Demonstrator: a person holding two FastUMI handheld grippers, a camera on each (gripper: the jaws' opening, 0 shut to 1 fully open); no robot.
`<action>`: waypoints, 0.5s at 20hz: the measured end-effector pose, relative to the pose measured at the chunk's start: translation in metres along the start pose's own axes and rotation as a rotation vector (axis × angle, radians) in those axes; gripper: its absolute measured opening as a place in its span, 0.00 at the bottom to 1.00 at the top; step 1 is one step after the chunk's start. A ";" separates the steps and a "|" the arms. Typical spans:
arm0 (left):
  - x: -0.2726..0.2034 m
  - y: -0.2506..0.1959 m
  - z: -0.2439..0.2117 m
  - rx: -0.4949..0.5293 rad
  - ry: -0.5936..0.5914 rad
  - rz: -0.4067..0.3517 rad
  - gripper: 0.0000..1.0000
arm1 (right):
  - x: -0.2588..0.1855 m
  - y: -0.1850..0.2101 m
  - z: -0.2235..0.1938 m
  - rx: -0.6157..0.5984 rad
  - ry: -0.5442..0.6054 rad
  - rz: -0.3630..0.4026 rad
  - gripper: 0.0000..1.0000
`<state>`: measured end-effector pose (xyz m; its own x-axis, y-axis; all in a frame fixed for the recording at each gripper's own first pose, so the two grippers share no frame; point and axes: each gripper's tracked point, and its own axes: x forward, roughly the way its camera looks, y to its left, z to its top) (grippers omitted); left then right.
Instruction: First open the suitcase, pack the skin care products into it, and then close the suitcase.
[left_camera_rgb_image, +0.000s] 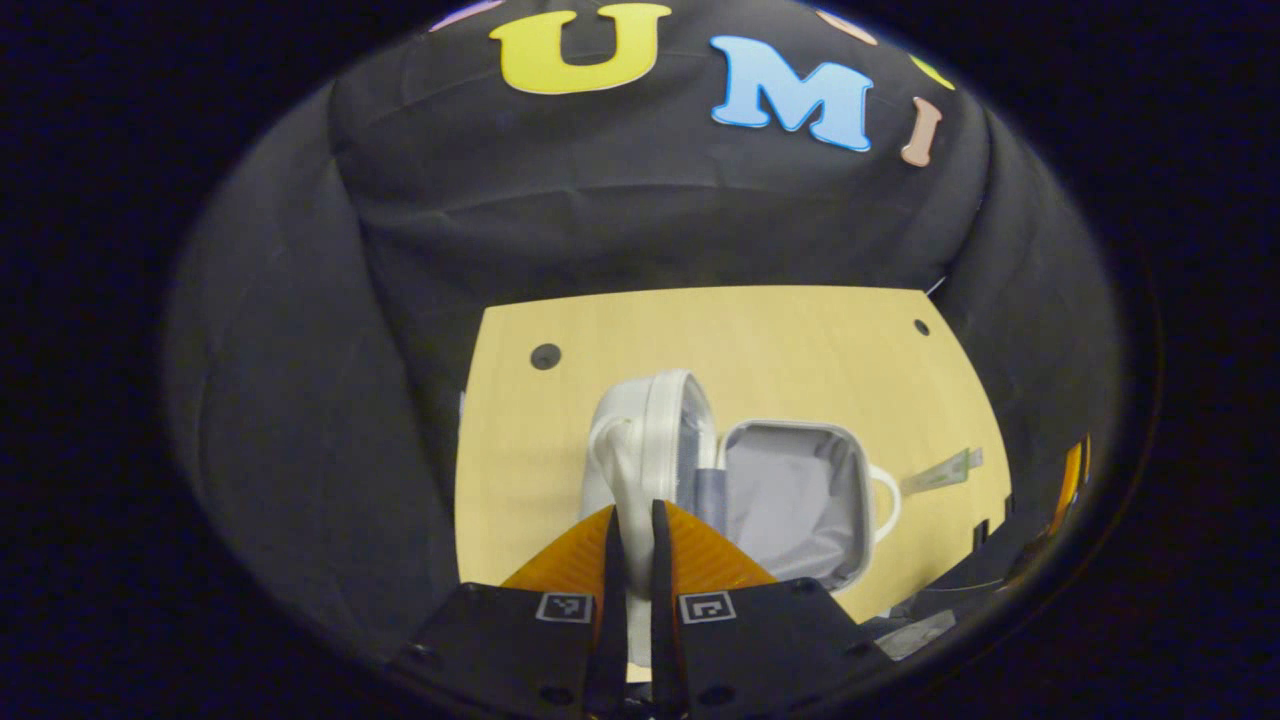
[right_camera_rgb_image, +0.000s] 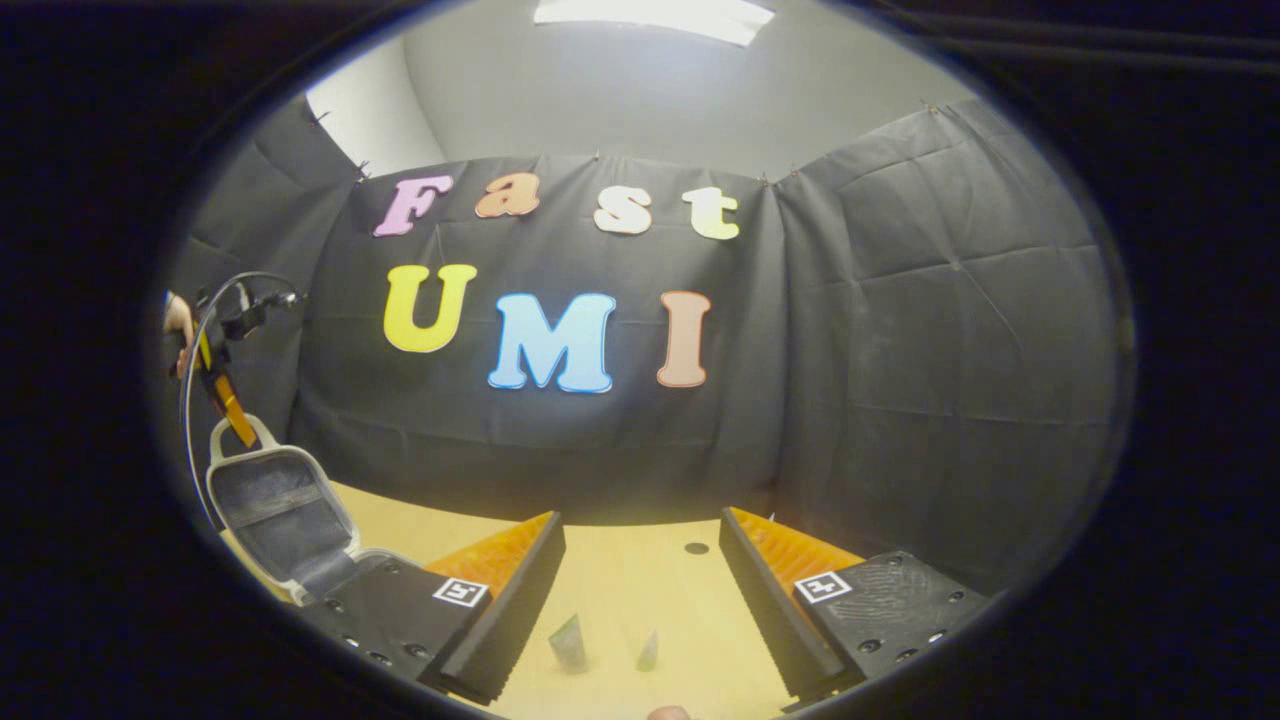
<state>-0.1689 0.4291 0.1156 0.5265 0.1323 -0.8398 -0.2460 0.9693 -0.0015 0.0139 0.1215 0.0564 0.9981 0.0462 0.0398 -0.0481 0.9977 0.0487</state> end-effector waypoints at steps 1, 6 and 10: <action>0.012 0.028 -0.010 0.011 0.012 0.028 0.17 | -0.001 0.003 0.001 0.004 0.005 0.002 0.94; 0.092 0.134 -0.086 -0.025 0.144 0.105 0.14 | -0.004 0.006 -0.005 0.009 0.050 -0.019 0.94; 0.140 0.162 -0.137 -0.102 0.189 0.085 0.14 | -0.004 0.011 -0.010 0.001 0.082 -0.029 0.94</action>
